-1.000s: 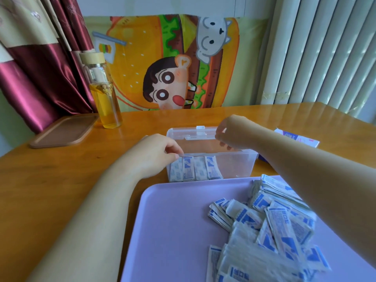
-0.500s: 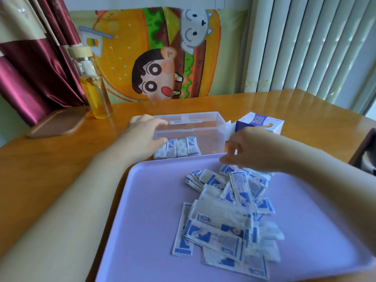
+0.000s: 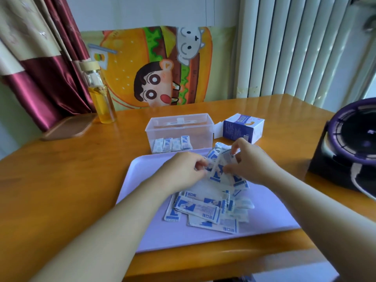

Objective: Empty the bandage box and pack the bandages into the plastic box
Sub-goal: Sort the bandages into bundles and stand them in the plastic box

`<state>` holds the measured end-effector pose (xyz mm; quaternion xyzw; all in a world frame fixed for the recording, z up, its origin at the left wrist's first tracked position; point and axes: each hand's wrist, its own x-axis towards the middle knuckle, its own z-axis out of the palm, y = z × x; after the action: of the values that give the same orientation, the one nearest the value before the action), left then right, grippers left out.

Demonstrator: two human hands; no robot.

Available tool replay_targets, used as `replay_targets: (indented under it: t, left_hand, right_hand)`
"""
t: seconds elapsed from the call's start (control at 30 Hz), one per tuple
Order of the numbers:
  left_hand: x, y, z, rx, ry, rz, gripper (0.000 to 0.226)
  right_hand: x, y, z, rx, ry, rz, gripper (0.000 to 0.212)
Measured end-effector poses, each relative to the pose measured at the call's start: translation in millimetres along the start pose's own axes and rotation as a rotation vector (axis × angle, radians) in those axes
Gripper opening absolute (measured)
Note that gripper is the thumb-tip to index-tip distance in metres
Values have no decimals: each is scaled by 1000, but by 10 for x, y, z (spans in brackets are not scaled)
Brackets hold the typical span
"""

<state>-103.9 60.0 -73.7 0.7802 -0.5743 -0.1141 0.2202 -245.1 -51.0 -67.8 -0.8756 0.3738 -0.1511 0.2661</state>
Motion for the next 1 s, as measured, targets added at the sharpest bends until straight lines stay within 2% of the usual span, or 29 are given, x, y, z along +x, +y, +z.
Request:
replay_targets:
  t: [0.1,0.3,0.37,0.47,0.5,0.63,0.7,0.77,0.87,1.0]
  left_hand:
    - [92,78,102,-28,21,-74,17]
    - [238,266,183,-179,64,-111,16]
    - [260,252,176,-220,94,-121,14]
    - [263,215,139,-265,124,-167,22]
    - [270,199,133,-261,130,-182,27]
    - [287,220,194,-184,66,-248,50]
    - [281,258,253,-79,-12,-254,72]
    - [294,298,290,38,-29,-238,83]
    - [310,339,310,67,10,-226,87]
    - [320,312,361,-25,99,-215,66]
  right_hand:
    - [-7,82,-32,100,45,-15,41]
    - [4,186,-76,239,54,0,41]
    - [21,228,-122,287,79,24,47]
    - [23,246,-200,290,76,31,61]
    - [25,243,-222,284,72,26,57]
    - [91,206,-258,235,57,43,18]
    - [117,193,-229,299,-40,83,10]
    - [106,171,-194,394,-136,108,8]
    - [111,163,-170,432,-130,119,7]
    - [125,192,-183,408,-35,110,5]
